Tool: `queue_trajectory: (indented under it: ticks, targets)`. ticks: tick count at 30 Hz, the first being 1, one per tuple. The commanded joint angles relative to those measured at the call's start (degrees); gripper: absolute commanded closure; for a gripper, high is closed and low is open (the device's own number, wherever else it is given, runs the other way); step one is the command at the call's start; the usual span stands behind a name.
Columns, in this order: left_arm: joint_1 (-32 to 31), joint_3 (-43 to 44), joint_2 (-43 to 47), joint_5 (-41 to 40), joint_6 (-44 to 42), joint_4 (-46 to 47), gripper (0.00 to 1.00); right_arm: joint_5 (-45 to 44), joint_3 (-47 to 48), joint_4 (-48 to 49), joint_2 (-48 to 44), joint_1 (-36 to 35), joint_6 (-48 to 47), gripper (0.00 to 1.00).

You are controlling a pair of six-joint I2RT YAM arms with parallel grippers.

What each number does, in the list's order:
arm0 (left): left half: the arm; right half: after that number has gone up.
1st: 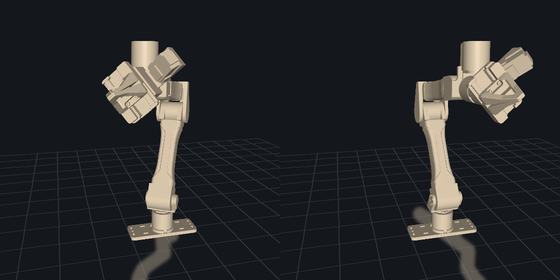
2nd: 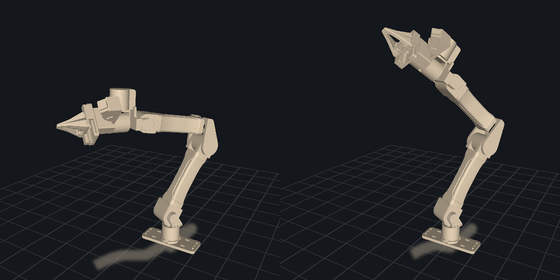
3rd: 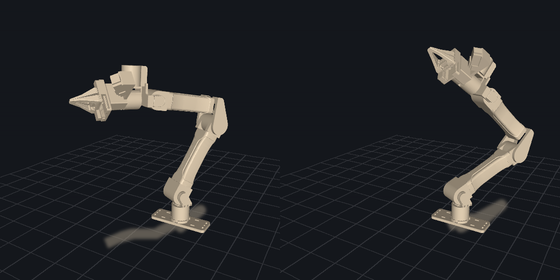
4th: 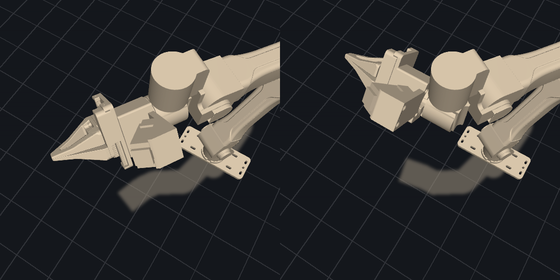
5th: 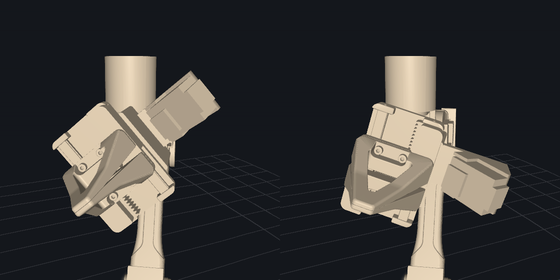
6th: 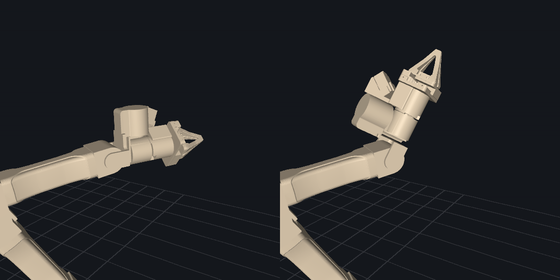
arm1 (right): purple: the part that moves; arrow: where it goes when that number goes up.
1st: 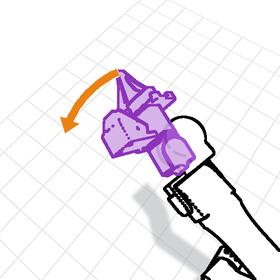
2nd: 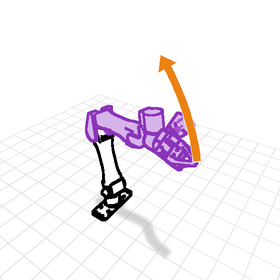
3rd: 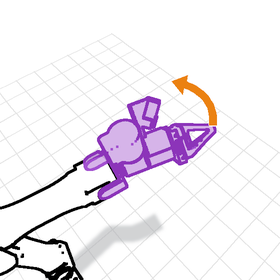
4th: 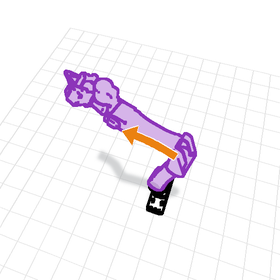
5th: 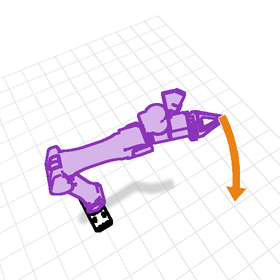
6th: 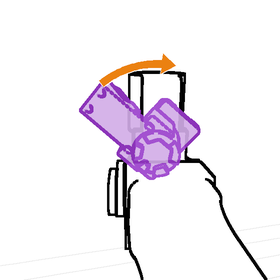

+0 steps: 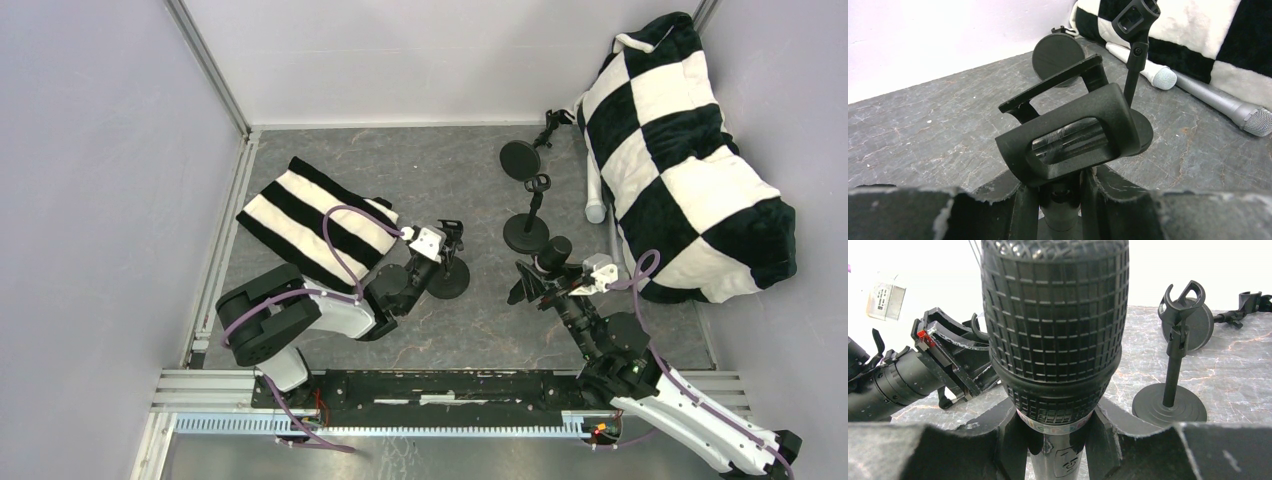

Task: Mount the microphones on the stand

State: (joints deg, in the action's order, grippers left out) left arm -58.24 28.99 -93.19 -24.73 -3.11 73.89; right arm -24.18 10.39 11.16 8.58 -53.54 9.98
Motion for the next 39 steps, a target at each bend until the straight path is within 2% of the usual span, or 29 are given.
queue_trajectory:
  ticks: [1, 6, 15, 18, 21, 26, 29, 35, 39]
  targets:
    - [0.0, 1.5, 0.6, 1.1, -0.7, 2.9, 0.83, -0.6, -0.6, 2.8, -1.3, 0.0, -0.7, 1.0]
    - [0.0, 1.0, 2.9, 3.7, 2.0, -1.6, 0.92, -0.7, -2.1, 5.7, -3.1, 0.0, -2.3, 1.0]
    - [0.0, 1.0, 9.5, 13.7, 9.8, -14.5, 0.94, 1.6, -2.8, 11.0, -2.9, 0.0, -3.9, 1.0]
    - [0.0, 0.0, 10.6, 16.0, 11.5, -14.7, 0.94, 4.0, -2.7, 12.2, -1.7, 0.1, -4.0, 1.0]
    - [0.0, -1.0, 11.3, 22.0, 9.2, -15.1, 0.93, 5.8, -3.1, 14.2, -1.1, 0.0, -4.0, 1.0]
    - [0.0, -1.1, 11.4, 27.1, 8.8, -16.0, 0.94, 6.3, -1.5, 15.8, 0.5, 0.0, -6.9, 1.0]
    - [0.0, -2.0, 11.4, 27.9, 9.5, -14.4, 0.98, 9.8, -1.2, 17.5, 1.2, 0.0, -13.3, 1.0]
    - [0.1, -5.2, 11.1, 28.6, 12.7, -8.1, 0.98, 13.3, -0.7, 24.8, 3.5, 0.0, -17.3, 1.0]
    - [0.1, -5.5, 10.6, 29.7, 15.0, -7.6, 0.98, 17.0, 0.0, 28.5, 5.4, 0.0, -19.8, 1.0]
